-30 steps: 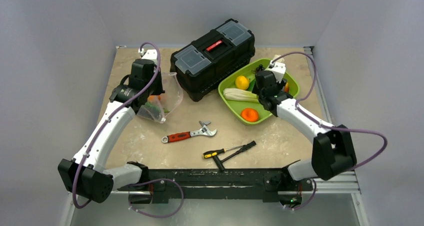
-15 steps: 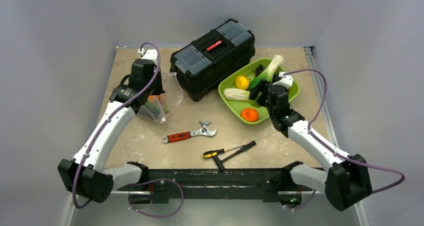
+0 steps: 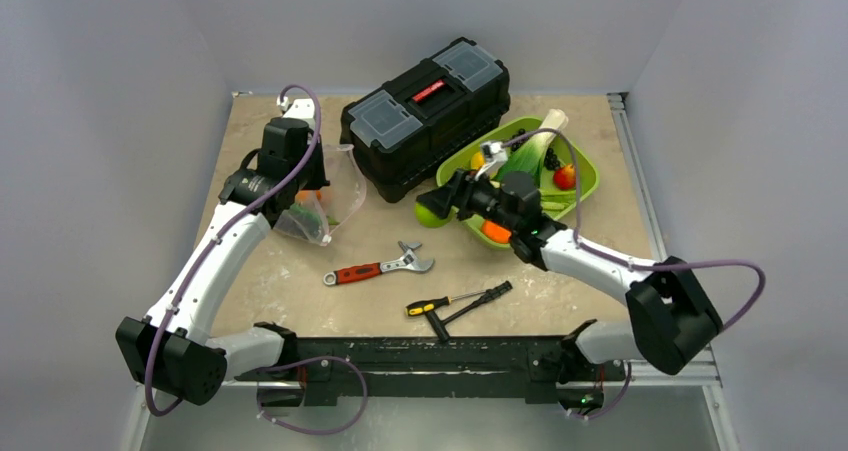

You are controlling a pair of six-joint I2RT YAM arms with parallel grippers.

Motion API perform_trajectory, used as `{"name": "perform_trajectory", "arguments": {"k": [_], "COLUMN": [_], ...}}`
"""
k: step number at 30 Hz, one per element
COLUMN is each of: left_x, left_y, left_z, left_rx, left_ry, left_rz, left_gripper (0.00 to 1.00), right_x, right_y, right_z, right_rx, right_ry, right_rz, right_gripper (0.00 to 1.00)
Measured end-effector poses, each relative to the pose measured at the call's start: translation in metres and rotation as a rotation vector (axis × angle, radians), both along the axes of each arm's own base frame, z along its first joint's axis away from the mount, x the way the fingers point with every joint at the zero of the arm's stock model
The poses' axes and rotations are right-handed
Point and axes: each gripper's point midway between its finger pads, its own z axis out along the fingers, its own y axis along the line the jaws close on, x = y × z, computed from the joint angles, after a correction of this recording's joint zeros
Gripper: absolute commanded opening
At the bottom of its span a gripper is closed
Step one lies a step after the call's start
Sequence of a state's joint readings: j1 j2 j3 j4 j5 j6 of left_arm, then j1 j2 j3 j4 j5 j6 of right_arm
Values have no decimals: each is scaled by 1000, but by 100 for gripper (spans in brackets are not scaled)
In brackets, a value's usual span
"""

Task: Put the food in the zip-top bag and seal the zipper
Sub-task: Place the fake fruit in the zipper food storage bag.

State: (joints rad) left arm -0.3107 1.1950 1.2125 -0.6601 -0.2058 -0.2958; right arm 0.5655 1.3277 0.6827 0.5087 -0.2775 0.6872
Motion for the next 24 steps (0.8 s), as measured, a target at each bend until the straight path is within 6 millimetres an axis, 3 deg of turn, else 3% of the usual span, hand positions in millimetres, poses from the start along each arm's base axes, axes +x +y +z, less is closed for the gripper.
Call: {"name": "perform_trajectory", "arguments": {"k": [6,10,15,24], "left_x": [0,0,0,-3], "left_y": [0,0,0,1], "left_z": [0,0,0,9], "left_rx": [0,0,0,-8], "left_ry": [0,0,-1,-25], "left_rz": [0,0,0,0], "left_gripper": [0,0,0,0], "right_x": [-47,-63,-60,-17], "right_y": [92,136,167,182], "right_z": [32,50,52,48], "right_rx": [22,58,85,193], "right_ry": [-83,-132,-124,0], "right_rz": [216,260,183,-66], "right_gripper": [0,0,0,0]}}
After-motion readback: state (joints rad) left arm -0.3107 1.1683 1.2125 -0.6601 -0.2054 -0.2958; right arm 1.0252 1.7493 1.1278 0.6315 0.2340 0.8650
